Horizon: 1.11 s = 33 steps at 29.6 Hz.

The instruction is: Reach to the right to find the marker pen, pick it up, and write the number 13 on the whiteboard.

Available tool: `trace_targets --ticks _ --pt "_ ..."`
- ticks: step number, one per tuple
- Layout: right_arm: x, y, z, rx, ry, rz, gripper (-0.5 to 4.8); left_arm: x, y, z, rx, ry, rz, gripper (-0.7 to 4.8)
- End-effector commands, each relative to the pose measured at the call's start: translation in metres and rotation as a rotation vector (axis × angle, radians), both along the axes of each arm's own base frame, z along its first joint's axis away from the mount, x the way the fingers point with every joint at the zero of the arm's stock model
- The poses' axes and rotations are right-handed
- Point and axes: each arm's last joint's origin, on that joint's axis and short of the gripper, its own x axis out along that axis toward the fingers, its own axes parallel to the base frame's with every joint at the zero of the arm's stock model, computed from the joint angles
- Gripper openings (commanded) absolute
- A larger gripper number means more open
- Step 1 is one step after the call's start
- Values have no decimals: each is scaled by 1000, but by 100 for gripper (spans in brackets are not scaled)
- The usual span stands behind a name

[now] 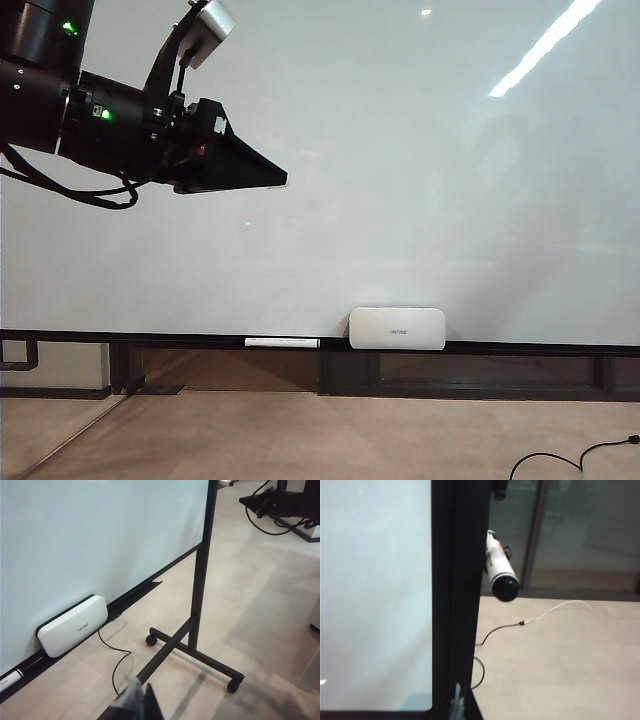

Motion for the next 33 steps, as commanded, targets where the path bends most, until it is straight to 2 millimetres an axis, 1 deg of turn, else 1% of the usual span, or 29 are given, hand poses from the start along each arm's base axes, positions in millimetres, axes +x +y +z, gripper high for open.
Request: trace_targets --ticks 1,5,7,11,13,16,21,29,33 --pt "0 -1 6 -27 -55 -14 14 0 -1 1 -4 -13 -5 -6" --pt "-1 -1 10 -31 -82 -12 19 0 -1 1 -5 -13 -5 -6" --pt "-1 -1 12 -25 -108 -11 42 0 -1 1 -5 -14 -5 -6" --pt "-1 -1 13 -23 -111 -19 53 0 -1 1 -5 -14 -5 -6" --pt "-1 -1 13 -25 -113 -19 80 0 -1 1 -5 -14 -5 -6" --pt "-1 -1 13 -26 -114 -20 88 0 -1 2 -6 -16 -5 -6" --pt "-1 -1 14 -41 -117 -22 179 0 -1 2 -6 -17 -3 -6" --pt "-1 -2 16 -52 -137 -62 181 0 -1 2 -1 -25 1 -6" --pt "3 -6 23 -50 -150 -60 181 0 -1 2 2 -32 -1 -6"
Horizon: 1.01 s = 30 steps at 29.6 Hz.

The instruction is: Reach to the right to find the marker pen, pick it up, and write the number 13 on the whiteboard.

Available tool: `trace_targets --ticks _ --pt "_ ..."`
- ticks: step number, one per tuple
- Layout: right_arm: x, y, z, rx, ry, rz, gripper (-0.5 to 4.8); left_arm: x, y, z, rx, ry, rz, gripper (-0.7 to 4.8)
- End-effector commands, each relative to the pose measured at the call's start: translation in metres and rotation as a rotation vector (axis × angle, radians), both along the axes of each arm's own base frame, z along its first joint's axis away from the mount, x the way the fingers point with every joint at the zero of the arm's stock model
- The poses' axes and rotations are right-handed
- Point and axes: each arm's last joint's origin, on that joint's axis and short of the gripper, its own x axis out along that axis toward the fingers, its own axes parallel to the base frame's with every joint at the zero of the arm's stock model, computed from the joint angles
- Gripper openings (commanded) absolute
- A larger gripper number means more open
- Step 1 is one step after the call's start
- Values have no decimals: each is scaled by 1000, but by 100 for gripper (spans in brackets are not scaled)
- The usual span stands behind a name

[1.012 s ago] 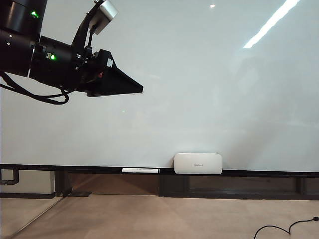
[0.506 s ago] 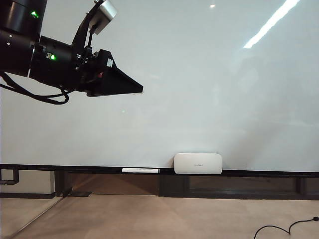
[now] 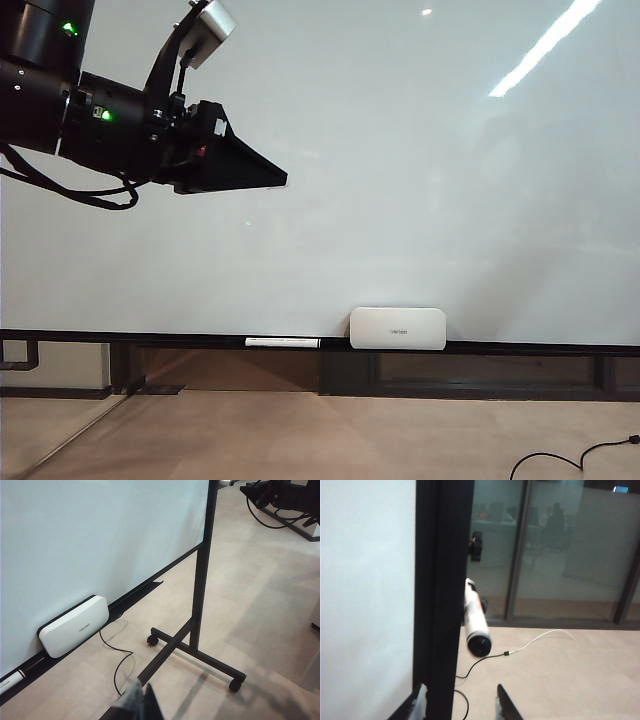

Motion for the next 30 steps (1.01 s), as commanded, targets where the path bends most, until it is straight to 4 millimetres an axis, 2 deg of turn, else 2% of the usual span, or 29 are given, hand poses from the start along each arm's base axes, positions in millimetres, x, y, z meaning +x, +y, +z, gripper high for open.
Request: trace_targets --ticks 1,10,12,13,21,30 --pt "4 -5 10 -11 -30 -6 181 0 -1 2 -3 -23 -1 -6" --pt "13 -14 22 12 -20 24 183 0 -1 4 -11 -41 0 -6" --pt "14 -14 23 12 -23 24 205 0 -1 4 -12 -40 0 -6" --pt "14 -14 23 12 -23 23 219 0 -1 4 -12 -40 0 -6" --pt "16 -16 24 15 -18 22 221 0 -1 4 -12 -40 0 -6" --pt "27 -23 20 46 6 34 222 0 -1 4 -11 -38 0 -6"
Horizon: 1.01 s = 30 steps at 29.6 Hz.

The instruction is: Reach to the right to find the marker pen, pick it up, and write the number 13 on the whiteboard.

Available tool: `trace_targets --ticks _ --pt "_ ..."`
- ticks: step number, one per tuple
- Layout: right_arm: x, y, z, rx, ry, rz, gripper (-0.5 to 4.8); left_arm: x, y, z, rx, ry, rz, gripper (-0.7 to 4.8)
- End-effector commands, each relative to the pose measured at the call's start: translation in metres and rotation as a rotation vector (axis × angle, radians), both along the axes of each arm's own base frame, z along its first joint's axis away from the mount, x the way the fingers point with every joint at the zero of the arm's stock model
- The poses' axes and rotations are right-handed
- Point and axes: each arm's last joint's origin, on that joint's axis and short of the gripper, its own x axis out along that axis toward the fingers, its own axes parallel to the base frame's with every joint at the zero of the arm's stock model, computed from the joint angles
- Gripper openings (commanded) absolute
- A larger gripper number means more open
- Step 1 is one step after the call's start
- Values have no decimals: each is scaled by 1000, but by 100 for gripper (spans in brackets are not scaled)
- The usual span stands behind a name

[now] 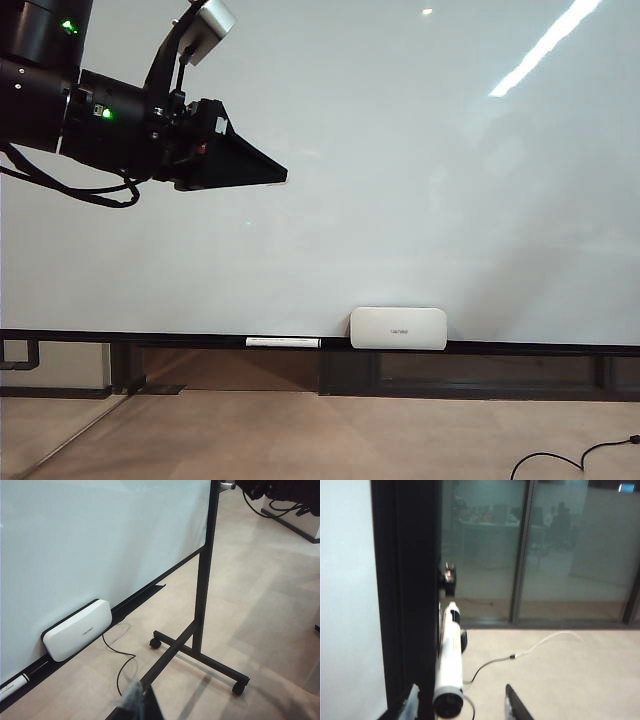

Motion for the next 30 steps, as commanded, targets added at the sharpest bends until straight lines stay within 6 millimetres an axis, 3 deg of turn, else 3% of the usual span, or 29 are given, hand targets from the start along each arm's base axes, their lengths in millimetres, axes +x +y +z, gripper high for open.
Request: trace_targets --ticks 1,21,30 --pt "3 0 1 9 5 14 221 0 0 2 -5 -24 -2 -6" --pt "30 -2 12 -30 44 52 221 1 0 2 1 -26 13 -6" --pt "35 -5 5 -25 70 46 220 1 0 2 -1 -30 15 -6"
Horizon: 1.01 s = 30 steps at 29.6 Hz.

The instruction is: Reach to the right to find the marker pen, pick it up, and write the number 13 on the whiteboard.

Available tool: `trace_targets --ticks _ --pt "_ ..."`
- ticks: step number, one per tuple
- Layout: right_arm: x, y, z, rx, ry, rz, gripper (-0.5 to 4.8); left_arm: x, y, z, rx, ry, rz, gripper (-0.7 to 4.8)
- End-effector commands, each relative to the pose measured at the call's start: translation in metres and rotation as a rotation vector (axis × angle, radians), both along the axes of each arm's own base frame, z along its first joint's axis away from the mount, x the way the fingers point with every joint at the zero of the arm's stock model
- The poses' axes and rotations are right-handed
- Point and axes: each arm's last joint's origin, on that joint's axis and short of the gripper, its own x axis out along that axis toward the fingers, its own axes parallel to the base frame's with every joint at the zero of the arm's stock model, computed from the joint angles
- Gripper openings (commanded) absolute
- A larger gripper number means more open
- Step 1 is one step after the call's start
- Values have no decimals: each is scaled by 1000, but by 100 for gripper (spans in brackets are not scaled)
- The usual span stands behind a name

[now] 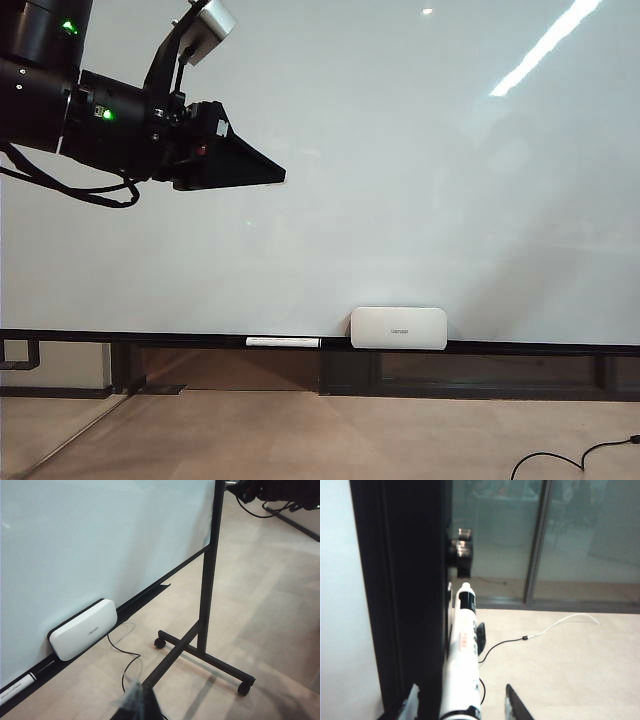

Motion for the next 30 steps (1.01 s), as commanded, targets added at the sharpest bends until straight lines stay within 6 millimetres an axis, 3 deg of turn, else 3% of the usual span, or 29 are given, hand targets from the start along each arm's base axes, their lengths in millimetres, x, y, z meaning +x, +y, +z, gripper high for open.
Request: trace_targets --ticks 1,16,20,25,27,28,30 --pt "1 0 7 -33 -27 -16 220 0 -1 2 -6 -19 0 -6" --pt "8 8 9 -42 -36 3 208 0 0 2 -6 -19 1 -6" --pt "10 10 8 -57 -33 -19 166 0 -1 2 -6 -19 0 -6" --pt "10 9 8 -59 -35 -52 160 0 -1 2 -6 -18 0 -6" --pt "10 9 8 -63 -33 -56 27 0 -1 2 -6 -18 0 -6" --pt "11 9 7 -67 -32 -56 -11 0 -1 2 -5 -19 0 -6" --pt "13 8 3 -60 -23 -50 -1 0 -1 2 -4 -21 0 -6"
